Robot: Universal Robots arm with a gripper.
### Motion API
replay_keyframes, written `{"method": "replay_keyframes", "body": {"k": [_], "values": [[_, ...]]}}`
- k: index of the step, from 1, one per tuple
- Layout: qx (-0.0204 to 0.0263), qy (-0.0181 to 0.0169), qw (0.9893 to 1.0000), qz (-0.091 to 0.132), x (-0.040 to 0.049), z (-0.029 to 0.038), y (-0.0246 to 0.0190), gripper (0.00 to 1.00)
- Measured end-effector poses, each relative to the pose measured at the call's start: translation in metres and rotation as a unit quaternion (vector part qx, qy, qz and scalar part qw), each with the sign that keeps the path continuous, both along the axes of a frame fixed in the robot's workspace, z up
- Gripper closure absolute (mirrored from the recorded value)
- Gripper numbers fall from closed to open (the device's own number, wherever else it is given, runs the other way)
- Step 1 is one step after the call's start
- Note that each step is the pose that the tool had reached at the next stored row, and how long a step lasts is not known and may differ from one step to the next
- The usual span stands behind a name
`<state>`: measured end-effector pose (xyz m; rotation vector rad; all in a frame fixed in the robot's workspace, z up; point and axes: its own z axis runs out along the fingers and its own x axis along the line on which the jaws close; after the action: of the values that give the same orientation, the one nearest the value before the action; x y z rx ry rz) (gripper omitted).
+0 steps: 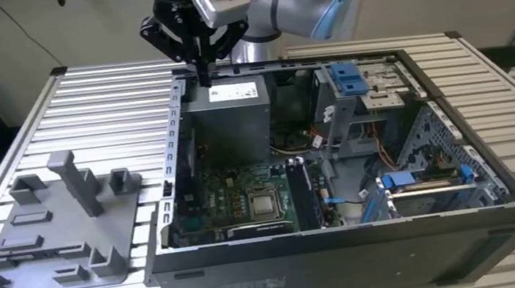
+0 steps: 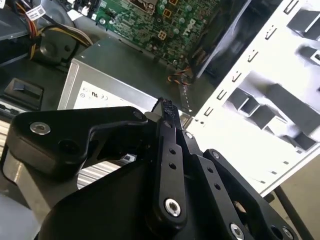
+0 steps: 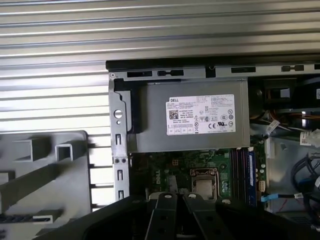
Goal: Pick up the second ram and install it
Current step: 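Reach for the second ram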
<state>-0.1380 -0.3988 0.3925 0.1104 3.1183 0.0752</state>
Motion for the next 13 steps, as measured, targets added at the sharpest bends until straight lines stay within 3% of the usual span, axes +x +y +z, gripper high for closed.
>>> {"method": "replay_keyframes", "body": {"k": [13], "values": [[0.0000, 0.0003, 1.0000, 0.000, -0.0132, 0.0000, 0.0000, 0.89]]}}
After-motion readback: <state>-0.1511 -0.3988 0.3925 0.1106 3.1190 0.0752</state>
